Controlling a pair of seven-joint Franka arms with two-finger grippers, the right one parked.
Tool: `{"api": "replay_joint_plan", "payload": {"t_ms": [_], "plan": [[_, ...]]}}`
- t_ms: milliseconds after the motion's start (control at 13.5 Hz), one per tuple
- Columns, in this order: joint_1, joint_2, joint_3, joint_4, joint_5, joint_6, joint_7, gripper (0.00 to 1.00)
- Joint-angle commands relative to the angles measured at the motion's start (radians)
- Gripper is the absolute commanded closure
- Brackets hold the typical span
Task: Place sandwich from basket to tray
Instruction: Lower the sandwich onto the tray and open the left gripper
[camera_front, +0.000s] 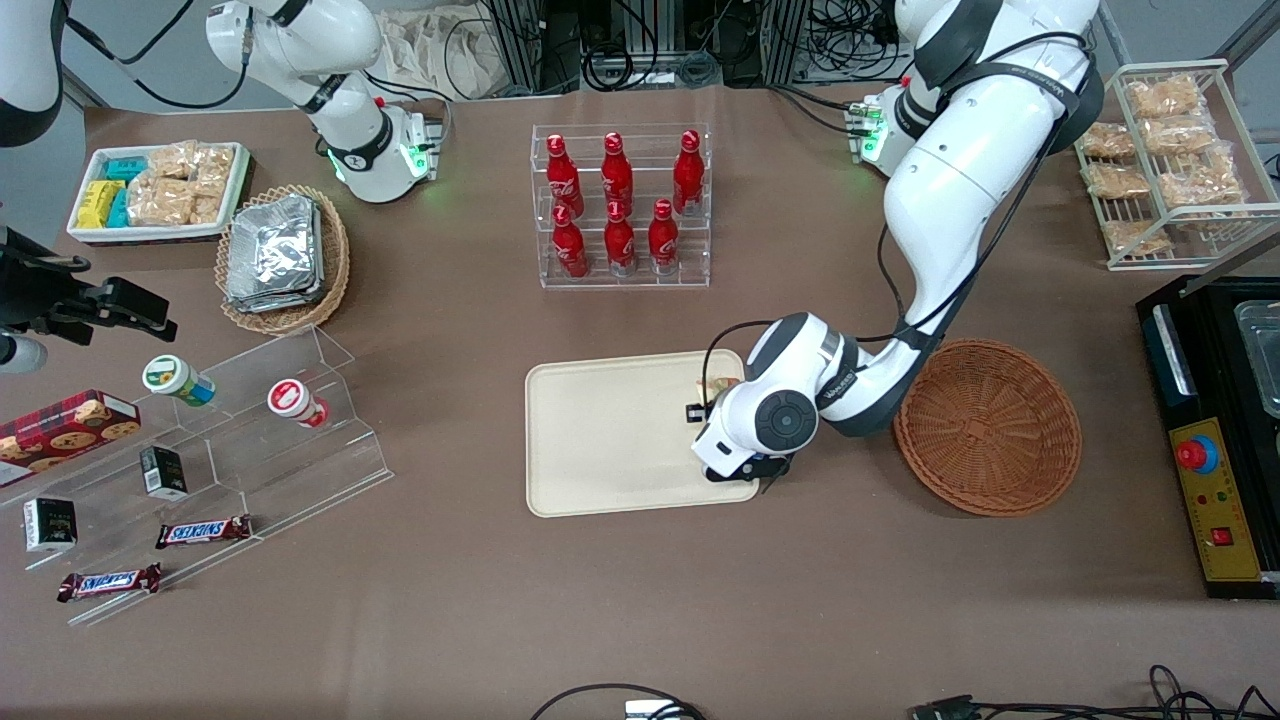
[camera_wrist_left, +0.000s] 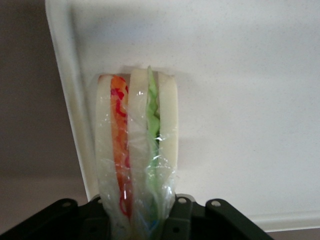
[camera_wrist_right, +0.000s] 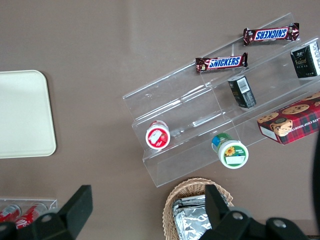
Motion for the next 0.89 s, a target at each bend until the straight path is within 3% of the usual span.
{"api": "replay_joint_plan", "payload": {"t_ms": [0,369,591,812], "plan": [[-0.003,0.019,-0.003,0.036,0.043,-0.003,-0.009,0.00],[0.022,-0.033,-0.005,0.045,0.046,-0.028,-0.012,0.00],[0.027,-0.148,-0.002,0.047,0.048,-0.121,-0.014,0.00],[0.124,-0.291,-0.003,0.045,0.043,-0.253,0.026,0.00]]}}
